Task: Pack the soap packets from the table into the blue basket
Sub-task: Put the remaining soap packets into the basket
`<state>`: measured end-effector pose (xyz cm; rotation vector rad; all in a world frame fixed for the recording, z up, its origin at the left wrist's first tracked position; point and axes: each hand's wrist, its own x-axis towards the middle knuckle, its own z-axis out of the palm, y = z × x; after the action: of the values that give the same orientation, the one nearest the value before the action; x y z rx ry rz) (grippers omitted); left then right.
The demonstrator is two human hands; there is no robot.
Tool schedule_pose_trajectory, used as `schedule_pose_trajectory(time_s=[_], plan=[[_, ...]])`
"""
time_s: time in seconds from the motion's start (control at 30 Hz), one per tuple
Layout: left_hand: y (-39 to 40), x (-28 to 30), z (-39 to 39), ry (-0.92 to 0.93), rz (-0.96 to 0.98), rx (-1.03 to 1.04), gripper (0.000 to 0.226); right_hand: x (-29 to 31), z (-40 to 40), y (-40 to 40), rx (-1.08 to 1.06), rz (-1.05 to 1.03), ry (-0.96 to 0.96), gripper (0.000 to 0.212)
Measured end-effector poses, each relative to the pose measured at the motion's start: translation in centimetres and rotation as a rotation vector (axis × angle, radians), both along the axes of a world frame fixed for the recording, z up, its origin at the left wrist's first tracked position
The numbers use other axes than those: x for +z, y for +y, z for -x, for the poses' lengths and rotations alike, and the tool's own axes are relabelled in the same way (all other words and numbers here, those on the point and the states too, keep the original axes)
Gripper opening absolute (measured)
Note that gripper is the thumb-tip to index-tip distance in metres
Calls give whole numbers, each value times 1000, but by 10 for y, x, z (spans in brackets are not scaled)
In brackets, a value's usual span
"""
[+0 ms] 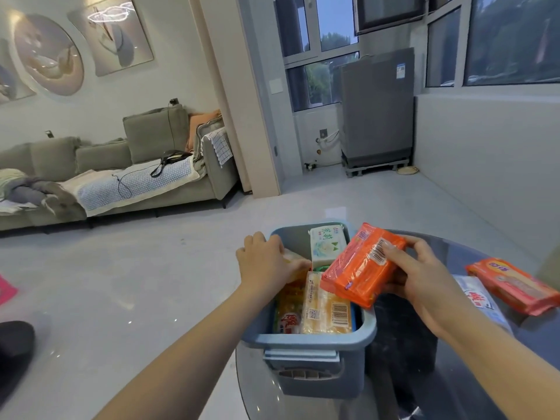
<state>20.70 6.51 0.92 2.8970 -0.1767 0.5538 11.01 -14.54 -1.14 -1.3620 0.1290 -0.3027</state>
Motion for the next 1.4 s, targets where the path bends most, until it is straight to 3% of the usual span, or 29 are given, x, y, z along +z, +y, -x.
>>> schedule_pose_trajectory(time_s=[0.17, 0.3, 0.47, 0.6, 0.87, 1.13, 1.33, 1.4], plan=[[21, 4, -5, 193, 102, -128, 48, 0, -1, 1, 8, 7, -1, 33], [32, 10, -7, 233, -114, -273, 34, 0, -2, 1, 21, -10, 3, 35], [30, 9, -9, 387, -291, -383, 51, -2, -4, 0, 22, -23, 6, 38], [24, 8, -16, 311, -314, -425, 48, -5, -5, -1, 16, -29, 16, 39], [12, 4, -29, 197, -371, -321, 49, -2, -5, 0, 28, -2, 24, 39], [34, 4, -17, 332, 389, -445, 15, 15, -11, 13, 77, 148, 33, 31], [43, 1, 11, 313, 976, -430, 24, 39, -36, 49, 253, 352, 155, 20], [47, -3, 17, 334, 1071, -385, 30, 45, -45, 69, 335, 394, 201, 21]])
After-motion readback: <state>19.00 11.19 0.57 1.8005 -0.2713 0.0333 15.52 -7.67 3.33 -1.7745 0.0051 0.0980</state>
